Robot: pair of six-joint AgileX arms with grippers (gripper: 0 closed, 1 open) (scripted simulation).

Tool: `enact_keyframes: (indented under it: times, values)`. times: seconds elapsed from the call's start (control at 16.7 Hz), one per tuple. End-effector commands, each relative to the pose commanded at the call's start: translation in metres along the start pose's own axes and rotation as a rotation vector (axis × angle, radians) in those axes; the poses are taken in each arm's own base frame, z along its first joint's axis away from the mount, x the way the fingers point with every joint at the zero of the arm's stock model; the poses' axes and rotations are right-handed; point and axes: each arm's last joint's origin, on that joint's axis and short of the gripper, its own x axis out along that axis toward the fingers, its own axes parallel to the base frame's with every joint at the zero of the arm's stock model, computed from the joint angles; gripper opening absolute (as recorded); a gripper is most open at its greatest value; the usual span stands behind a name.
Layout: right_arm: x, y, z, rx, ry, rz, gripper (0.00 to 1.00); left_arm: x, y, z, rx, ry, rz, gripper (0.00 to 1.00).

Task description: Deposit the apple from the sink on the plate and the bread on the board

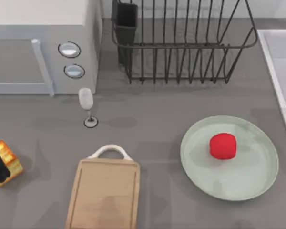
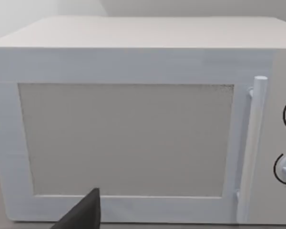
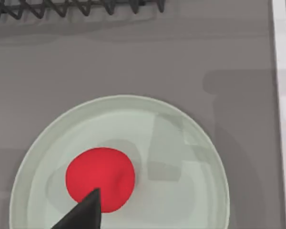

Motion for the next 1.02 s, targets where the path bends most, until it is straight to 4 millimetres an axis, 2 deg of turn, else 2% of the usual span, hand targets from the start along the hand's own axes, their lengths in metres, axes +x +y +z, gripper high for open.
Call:
enact_keyframes:
  times: [0.12, 0.24, 0.42, 0.54, 0.72, 1.02]
  values:
    - [-0.013, -0.016, -0.029, -0.02, -0.187, 0.002, 1.0, 0.0, 0.0, 0.0, 0.0, 0.0, 0.0, 1.0]
    - [-0.017, -0.03, -0.058, -0.046, -0.362, -0.013, 1.0, 0.0, 0.0, 0.0, 0.0, 0.0, 0.0, 1.0]
    - [-0.007, -0.045, -0.094, -0.088, -0.58, -0.058, 1.0, 0.0, 0.0, 0.0, 0.0, 0.0, 0.0, 1.0]
    - [0.003, -0.053, -0.11, -0.114, -0.684, -0.092, 1.0, 0.0, 0.0, 0.0, 0.0, 0.0, 0.0, 1.0]
    - [0.013, -0.06, -0.122, -0.14, -0.777, -0.13, 1.0, 0.0, 0.0, 0.0, 0.0, 0.0, 0.0, 1.0]
    - [0.015, -0.061, -0.124, -0.144, -0.791, -0.136, 1.0, 0.0, 0.0, 0.0, 0.0, 0.0, 0.0, 1.0]
